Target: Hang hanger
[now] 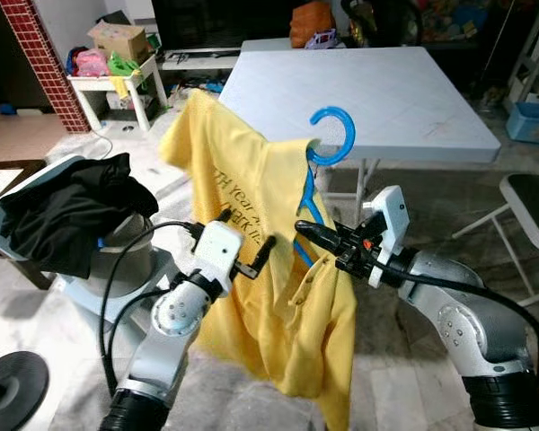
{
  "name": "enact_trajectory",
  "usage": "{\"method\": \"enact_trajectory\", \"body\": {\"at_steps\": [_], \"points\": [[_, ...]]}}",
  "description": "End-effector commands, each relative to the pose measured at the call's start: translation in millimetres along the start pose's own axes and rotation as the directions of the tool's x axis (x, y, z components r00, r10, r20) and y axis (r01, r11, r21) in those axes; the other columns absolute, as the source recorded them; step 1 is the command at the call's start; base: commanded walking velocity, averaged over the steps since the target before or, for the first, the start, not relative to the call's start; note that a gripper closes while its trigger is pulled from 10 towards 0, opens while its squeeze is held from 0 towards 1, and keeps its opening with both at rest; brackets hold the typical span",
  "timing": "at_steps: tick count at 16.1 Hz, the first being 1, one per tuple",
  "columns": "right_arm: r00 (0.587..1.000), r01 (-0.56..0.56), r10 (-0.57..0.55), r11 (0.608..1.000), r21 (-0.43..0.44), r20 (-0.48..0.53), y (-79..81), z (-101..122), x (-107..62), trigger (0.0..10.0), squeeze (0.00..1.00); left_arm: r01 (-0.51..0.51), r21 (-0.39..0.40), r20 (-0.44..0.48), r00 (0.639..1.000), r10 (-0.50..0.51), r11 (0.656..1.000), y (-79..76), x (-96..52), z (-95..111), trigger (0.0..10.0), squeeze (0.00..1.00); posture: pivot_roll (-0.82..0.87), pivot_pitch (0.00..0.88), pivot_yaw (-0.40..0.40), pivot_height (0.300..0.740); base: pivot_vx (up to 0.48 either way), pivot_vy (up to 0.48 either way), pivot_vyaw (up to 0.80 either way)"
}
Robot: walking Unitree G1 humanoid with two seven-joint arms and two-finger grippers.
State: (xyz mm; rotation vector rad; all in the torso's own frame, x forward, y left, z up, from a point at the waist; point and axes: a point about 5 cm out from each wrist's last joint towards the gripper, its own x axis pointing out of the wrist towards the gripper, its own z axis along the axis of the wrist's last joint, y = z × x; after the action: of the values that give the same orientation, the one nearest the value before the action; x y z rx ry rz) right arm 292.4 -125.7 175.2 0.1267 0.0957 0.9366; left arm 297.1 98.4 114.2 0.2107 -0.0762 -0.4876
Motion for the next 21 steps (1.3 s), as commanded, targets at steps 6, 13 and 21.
{"method": "enact_trajectory", "body": {"at_steps": [6,13,21], "points": [[0.968,-0.241,0.239,0.97,0.015,0.076,30.0,39,-10.8,10.0,0.0,0.025,-0.036,0.026,0.999,-0.024,0.999,-2.0,8.1,-2,0.0,0.0,-0.03,0.0,0.052,0.74,0.0,0.0,0.0],[0.962,-0.275,0.275,0.961,0.033,0.007,32.9,31,-17.2,10.0,0.0,0.022,-0.037,0.058,0.998,-0.02,0.999,1.3,9.9,0,0.0,0.0,-0.03,0.0,0.051,0.74,0.0,0.0,0.0],[0.95,-0.302,0.302,0.953,0.008,-0.079,36.6,20,-23.0,10.0,0.0,0.024,-0.059,0.073,0.997,-0.02,0.998,1.0,11.1,-1,0.0,0.0,-0.04,0.0,0.051,0.74,0.0,0.0,0.0]]}}
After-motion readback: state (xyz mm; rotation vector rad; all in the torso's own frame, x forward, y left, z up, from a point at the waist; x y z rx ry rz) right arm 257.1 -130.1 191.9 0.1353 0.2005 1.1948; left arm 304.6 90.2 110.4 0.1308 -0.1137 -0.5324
